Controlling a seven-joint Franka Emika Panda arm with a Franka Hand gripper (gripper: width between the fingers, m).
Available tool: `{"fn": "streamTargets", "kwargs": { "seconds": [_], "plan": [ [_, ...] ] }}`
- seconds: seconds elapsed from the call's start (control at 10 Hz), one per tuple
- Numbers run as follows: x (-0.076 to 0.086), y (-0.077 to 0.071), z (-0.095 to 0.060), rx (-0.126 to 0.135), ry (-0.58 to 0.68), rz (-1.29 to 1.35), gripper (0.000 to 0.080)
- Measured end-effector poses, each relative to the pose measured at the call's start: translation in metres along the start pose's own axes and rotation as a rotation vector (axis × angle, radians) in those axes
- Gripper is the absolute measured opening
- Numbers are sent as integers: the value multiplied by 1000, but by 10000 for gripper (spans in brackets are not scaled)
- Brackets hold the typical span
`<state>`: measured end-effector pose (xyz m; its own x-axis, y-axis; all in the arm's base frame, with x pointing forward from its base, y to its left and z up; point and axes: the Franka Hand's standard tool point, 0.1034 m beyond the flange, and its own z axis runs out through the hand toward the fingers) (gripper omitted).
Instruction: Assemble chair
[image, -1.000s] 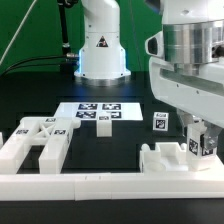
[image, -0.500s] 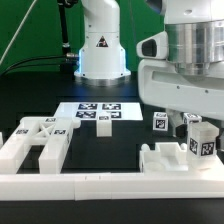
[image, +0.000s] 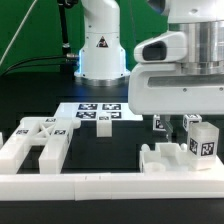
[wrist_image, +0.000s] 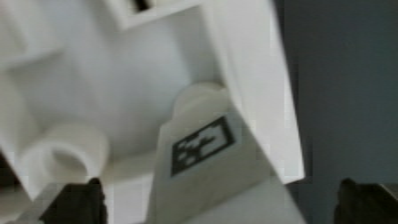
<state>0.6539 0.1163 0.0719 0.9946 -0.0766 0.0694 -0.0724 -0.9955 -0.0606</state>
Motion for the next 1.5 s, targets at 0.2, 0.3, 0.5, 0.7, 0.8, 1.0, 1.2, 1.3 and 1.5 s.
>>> {"fn": "streamTargets", "kwargs": {
  "seconds": [0.2,0.3,0.5,0.7,0.8,1.0,1.2,1.3,1.5],
  "plan": [
    [3,2,0,1,25,-107,645],
    [3,2,0,1,25,-86,493],
    [3,1,1,3,25,11,346],
    [3,1,1,5,24,116,286],
    [3,2,1,5,24,218,286],
    [2,5,2,5,22,574,286],
    [-1,4,2,17,-2,974,286],
    [-2,3,3,22,-19,1087,287],
    [-3,0,3,27,-29,1273,287]
  ]
}}
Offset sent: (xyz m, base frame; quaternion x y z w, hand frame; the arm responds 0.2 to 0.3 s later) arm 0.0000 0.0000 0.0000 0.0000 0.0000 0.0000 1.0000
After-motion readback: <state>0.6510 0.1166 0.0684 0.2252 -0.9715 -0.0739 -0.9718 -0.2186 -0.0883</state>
